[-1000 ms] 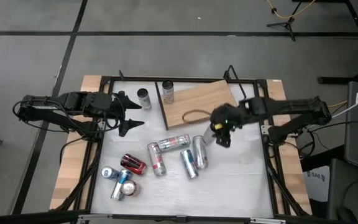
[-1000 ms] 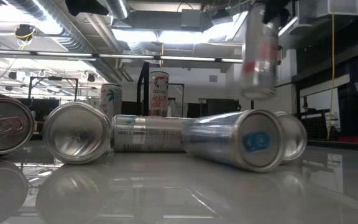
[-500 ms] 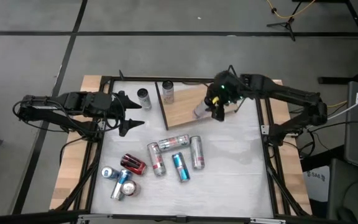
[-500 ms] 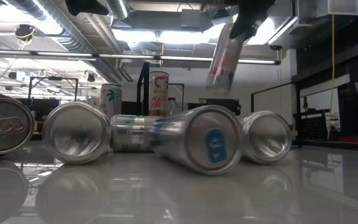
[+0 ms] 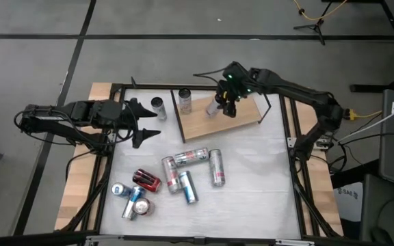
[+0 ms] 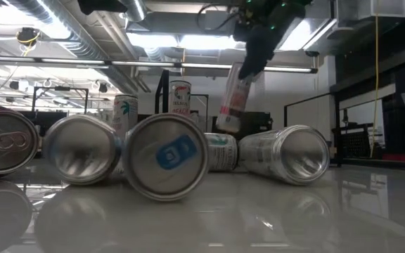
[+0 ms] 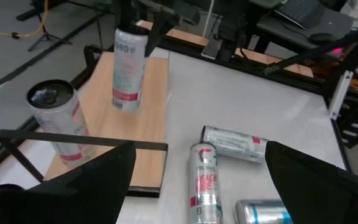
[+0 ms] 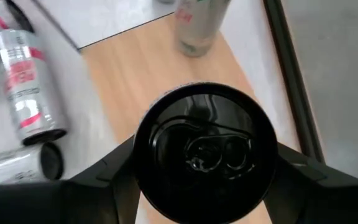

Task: Place canned beverage on shelf
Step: Put the white pink soda can on the shelf aligned with the other white pink soda can, then put the white pink soda can on the shelf aligned with the other white pink soda cans

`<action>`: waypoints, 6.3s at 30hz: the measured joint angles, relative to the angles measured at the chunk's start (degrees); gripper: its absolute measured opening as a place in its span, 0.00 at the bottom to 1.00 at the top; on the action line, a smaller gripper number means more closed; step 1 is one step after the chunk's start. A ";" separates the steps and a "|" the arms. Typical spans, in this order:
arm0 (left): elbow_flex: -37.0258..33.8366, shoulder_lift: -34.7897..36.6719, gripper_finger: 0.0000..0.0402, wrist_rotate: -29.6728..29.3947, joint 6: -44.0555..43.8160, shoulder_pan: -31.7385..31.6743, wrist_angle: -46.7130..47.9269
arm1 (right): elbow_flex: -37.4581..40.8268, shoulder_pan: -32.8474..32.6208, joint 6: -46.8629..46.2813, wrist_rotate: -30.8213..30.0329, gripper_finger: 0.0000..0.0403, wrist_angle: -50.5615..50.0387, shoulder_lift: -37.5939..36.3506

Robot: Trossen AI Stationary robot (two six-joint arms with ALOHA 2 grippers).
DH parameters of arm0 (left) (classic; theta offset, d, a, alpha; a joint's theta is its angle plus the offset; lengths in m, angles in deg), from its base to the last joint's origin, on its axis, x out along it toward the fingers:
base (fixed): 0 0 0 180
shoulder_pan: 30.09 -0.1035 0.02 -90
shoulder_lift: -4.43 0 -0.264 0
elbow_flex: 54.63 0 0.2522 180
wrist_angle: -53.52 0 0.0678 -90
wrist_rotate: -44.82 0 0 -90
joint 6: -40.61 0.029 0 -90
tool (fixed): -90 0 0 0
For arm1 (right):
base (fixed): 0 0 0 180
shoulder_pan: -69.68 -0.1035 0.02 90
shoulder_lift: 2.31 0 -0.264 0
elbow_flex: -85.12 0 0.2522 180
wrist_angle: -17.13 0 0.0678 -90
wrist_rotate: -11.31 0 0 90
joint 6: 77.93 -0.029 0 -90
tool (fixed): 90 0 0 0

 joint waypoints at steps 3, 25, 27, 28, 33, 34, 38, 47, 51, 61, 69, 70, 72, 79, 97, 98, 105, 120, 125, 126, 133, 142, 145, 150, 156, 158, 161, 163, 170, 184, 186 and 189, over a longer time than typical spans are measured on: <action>0.00 0.01 0.88 -1.28 0.01 0.00 0.01 | -3.72 0.69 1.63 0.01 0.61 -0.69 2.98; 0.00 0.01 0.88 -2.71 0.01 0.00 0.03 | -27.42 0.53 9.03 -1.91 0.61 -11.49 21.00; 0.00 0.01 0.88 -2.71 0.01 0.00 0.03 | -27.42 0.53 9.05 -1.95 0.61 -11.33 21.35; 0.00 0.01 0.88 -2.71 0.01 0.00 0.05 | -27.42 0.53 9.05 -1.96 0.61 -11.40 21.54; 0.00 0.01 0.88 -2.73 0.01 0.00 0.03 | -27.42 0.53 9.14 -2.07 0.61 -10.56 22.62; 0.00 0.01 0.88 -2.73 0.01 0.00 0.03 | -27.42 0.53 9.14 -2.01 0.61 -10.44 22.68; 0.00 0.01 0.88 -2.73 0.01 0.00 0.03 | -27.42 0.53 9.60 -2.05 0.61 -10.05 22.94; 0.00 0.01 0.88 -2.73 0.01 0.00 0.02 | -27.42 0.51 10.03 -1.53 0.61 -9.70 23.48; 0.00 0.01 0.88 -2.73 0.01 -0.01 0.01 | -27.42 0.51 10.05 -1.11 0.61 -8.54 23.74; 0.00 0.01 0.88 -2.73 0.00 0.00 0.01 | -27.42 0.51 10.07 -1.00 0.61 -7.91 23.78; 0.00 0.01 0.88 -2.73 0.01 0.00 0.01 | -27.42 0.51 10.08 -1.02 0.61 -7.91 23.78; 0.00 0.01 0.88 -2.72 0.01 0.00 0.01 | -27.42 0.51 10.08 -1.02 0.61 -7.89 23.78; 0.00 0.01 0.88 -2.71 0.01 0.00 0.01 | -27.42 0.51 10.08 -1.02 0.61 -7.89 23.78; 0.00 0.01 0.88 -2.71 0.01 0.00 0.01 | -27.42 0.51 10.08 -1.02 0.69 -7.61 23.78; 0.00 0.01 0.88 -2.71 0.38 -0.02 -0.01 | -27.42 0.51 10.09 -1.02 0.81 -7.33 23.76; 0.00 0.01 0.88 -2.71 0.38 -0.02 -0.01 | -27.42 0.51 10.10 -1.02 0.81 -7.42 23.72; 0.00 0.01 0.88 -2.71 0.34 0.00 -0.12 | -27.42 0.47 10.10 -5.16 0.81 -8.99 22.20; 0.00 -0.27 0.88 -0.83 -1.53 0.00 -7.86 | -27.40 0.45 8.26 -10.01 0.81 -14.56 10.97; 0.02 -2.13 0.88 -0.72 -9.55 0.00 -7.85 | -27.40 0.45 1.99 -8.60 0.81 -17.43 6.28; 0.02 -2.44 0.88 -0.68 -10.53 0.00 -7.70 | -27.40 0.45 0.65 -7.68 0.81 -18.05 5.38; 0.02 -5.64 0.88 -3.00 -13.44 -0.14 -7.37 | -27.40 -0.54 -5.93 0.82 0.81 -21.24 0.58; 0.02 -3.63 0.88 -8.90 -11.92 -8.30 -6.14 | -27.40 -8.77 -7.17 0.56 0.81 -22.21 -1.81; 0.02 -3.48 0.88 -7.62 -10.49 -13.18 -4.45 | -27.38 -11.53 -7.19 0.53 0.81 -22.27 -1.75; 0.02 -4.16 0.88 -3.68 -6.95 -21.49 -0.13 | -27.38 -15.19 -7.18 0.48 0.81 -22.14 -1.24; 0.02 -5.84 0.88 -0.53 -1.53 -28.94 5.38 | -27.38 -17.53 -7.17 0.40 0.81 -22.07 -1.29; 0.02 -6.80 0.88 0.88 0.09 -30.51 6.30 | -27.37 -17.67 -7.16 0.24 0.81 -22.07 -1.28; 0.02 -8.64 0.88 3.90 3.07 -32.33 7.21 | -27.38 -17.56 -7.17 0.23 0.81 -22.05 -1.29; 0.02 -10.02 0.88 5.39 3.94 -33.13 7.55 | -27.38 -17.54 -7.17 0.23 0.81 -22.05 -1.27; 0.02 -15.23 0.88 5.95 4.82 -33.83 7.77 | -27.38 -17.54 -7.15 0.30 0.81 -22.04 -1.28; 0.02 -22.72 0.88 -0.38 2.72 -33.83 7.79 | -27.38 -17.52 -6.95 0.47 0.81 -22.03 -1.27; 0.02 -23.30 0.88 -0.98 1.58 -33.83 8.20 | -27.38 -17.52 -6.95 0.47 0.81 -22.05 -1.27; 0.02 -23.99 0.88 -1.12 1.45 -33.90 8.25 | -27.38 -17.52 -6.94 0.45 0.81 -22.04 -1.27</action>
